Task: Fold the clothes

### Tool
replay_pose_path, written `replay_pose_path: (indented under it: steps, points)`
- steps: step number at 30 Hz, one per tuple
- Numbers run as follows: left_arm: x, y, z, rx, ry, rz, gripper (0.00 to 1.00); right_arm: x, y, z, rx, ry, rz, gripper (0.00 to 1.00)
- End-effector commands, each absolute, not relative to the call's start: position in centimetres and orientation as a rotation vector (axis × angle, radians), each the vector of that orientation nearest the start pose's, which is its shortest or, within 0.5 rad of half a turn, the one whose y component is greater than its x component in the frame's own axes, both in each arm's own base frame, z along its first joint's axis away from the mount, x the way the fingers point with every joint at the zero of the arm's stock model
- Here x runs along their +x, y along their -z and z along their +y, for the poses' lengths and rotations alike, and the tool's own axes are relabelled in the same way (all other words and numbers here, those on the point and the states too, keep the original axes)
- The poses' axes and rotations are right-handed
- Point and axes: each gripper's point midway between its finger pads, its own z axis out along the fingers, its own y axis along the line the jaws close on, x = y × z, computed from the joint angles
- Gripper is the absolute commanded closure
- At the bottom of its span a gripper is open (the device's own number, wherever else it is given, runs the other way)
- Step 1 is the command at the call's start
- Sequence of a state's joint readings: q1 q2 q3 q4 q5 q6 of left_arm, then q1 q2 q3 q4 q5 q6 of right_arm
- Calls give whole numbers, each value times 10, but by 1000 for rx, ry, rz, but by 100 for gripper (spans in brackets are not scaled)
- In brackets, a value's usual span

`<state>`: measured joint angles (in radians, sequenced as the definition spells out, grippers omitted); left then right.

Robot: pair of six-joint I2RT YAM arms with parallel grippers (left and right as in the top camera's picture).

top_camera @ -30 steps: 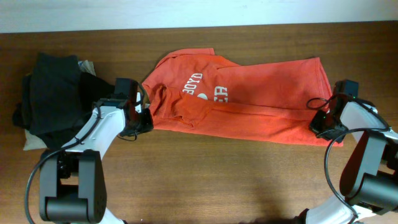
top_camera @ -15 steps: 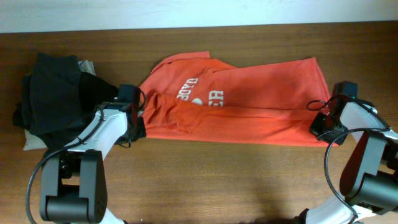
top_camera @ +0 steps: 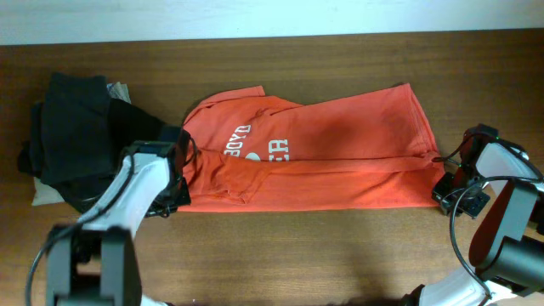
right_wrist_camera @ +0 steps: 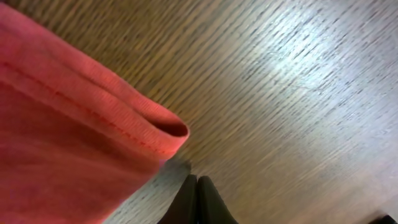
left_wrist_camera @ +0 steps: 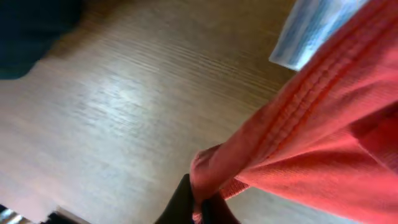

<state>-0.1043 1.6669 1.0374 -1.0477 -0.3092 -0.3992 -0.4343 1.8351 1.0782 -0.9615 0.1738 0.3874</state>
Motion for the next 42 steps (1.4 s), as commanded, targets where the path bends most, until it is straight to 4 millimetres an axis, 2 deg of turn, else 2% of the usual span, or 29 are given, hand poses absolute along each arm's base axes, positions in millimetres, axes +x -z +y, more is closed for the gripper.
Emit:
replay_pose_path:
  steps: [1,3,4,5,6,7,8,10,12,13,16,17,20,22,24,25,28,31,33,36,37,39,40,41,42]
  points:
    - [262,-82,19,-436,-378,2967,74,243,-28,-143,1294,242,2915,96]
    - [274,-98,12,-435,-276,2879,45,255,-53,-141,1264,178,2822,96]
    - [288,-110,3,-340,-184,2816,37,265,-75,-140,1234,125,2747,95]
    - [306,-121,-9,-263,-86,2740,29,273,-97,-137,1198,73,2677,82]
    - [322,-129,-18,-204,-11,2678,26,279,-116,-132,1162,19,2621,54]
    - [336,-136,-26,-157,44,2625,25,285,-132,-127,1073,-25,2591,41]
    - [350,-144,-32,-143,82,2562,24,289,-145,-121,989,-70,2566,36]
    - [378,-160,-36,-134,118,2450,24,290,-160,-116,928,-97,2530,34]
    - [403,-178,-48,-89,187,2348,24,290,-163,-113,910,-114,2524,34]
    - [420,-189,-58,-14,228,2295,24,293,-163,-108,875,-150,2534,34]
    - [458,-192,-70,51,232,2316,24,293,-161,-108,876,-155,2539,33]
    - [476,-190,-81,105,240,2348,24,293,-161,-108,876,-154,2539,33]
    - [514,-177,-98,157,241,2412,24,292,-161,-108,877,-155,2542,33]
    - [548,-158,-112,180,247,2449,23,292,-161,-108,877,-155,2541,33]
    - [572,-130,-123,208,252,2480,21,292,-161,-108,877,-155,2541,33]
    - [580,-108,-129,217,274,2509,21,292,-161,-108,878,-154,2542,33]
    - [579,-52,-130,219,281,2603,21,292,-161,-108,878,-154,2542,33]
    - [567,-14,-127,216,252,2698,21,292,-161,-108,878,-154,2542,33]
    - [568,-1,-121,205,199,2716,21,292,-161,-107,879,-155,2544,33]
    - [569,2,-118,200,179,2716,21,292,-161,-107,875,-153,2546,33]
    - [567,2,-118,200,179,2722,23,292,-161,-108,875,-153,2546,33]
    - [563,4,-117,201,177,2743,53,292,-161,-108,875,-153,2545,34]
    - [561,5,-117,201,177,2750,80,292,-161,-108,874,-153,2544,33]
    - [561,5,-118,202,184,2751,97,292,-161,-108,874,-152,2543,33]
    - [561,5,-119,205,196,2750,100,292,-161,-108,874,-152,2543,33]
